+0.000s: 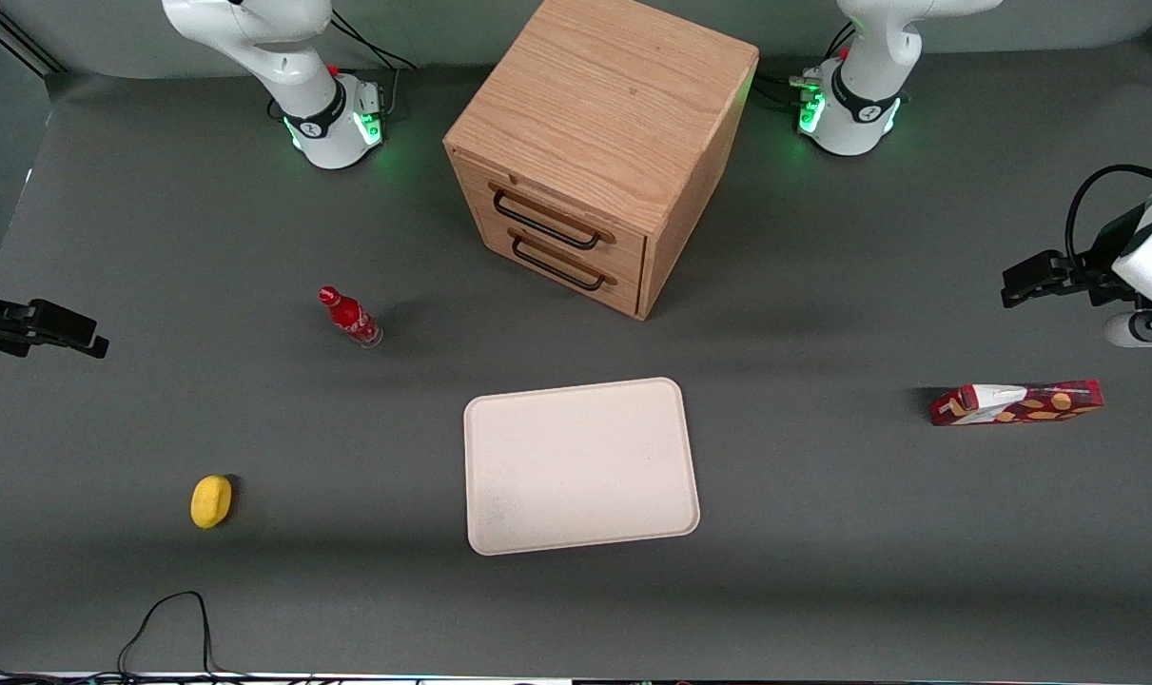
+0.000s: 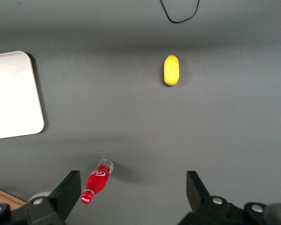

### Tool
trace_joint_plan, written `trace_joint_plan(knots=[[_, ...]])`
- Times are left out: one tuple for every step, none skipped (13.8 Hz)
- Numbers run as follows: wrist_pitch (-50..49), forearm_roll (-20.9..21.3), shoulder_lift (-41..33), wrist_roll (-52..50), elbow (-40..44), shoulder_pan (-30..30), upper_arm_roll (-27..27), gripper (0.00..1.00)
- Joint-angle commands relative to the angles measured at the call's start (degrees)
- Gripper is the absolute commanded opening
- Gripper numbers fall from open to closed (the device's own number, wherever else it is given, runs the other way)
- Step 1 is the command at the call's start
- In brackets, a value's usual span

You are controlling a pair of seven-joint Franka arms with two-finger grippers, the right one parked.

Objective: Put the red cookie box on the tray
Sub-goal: 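Move the left gripper over the red tartan cookie box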

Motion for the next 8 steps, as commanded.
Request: trace_joint_plan(knots=[[-0.8, -0.2, -0.2, 0.8, 0.1, -0.7, 0.7, 1.00], [-0.8, -0.2, -0.2, 0.8, 0.1, -0.7, 0.7, 1.00], [-0.8, -0.2, -0.2, 0.7, 0.1, -0.7, 0.7, 1.00], [-0.8, -0.1, -0.2, 0.8, 0.1, -0.6, 0.7, 1.00], [-0.8, -0.1, -0.2, 0.8, 0.1, -0.6, 0.7, 1.00], [-0.8, 0.0, 0.0, 0.9, 0.1, -0.6, 0.8, 1.00], [-0.8, 0.2, 0.3, 0.8, 0.1, -0.3, 0.8, 1.00], [-0.6, 0.4, 0.4, 1.0, 0.1, 0.8, 0.8, 1.00]])
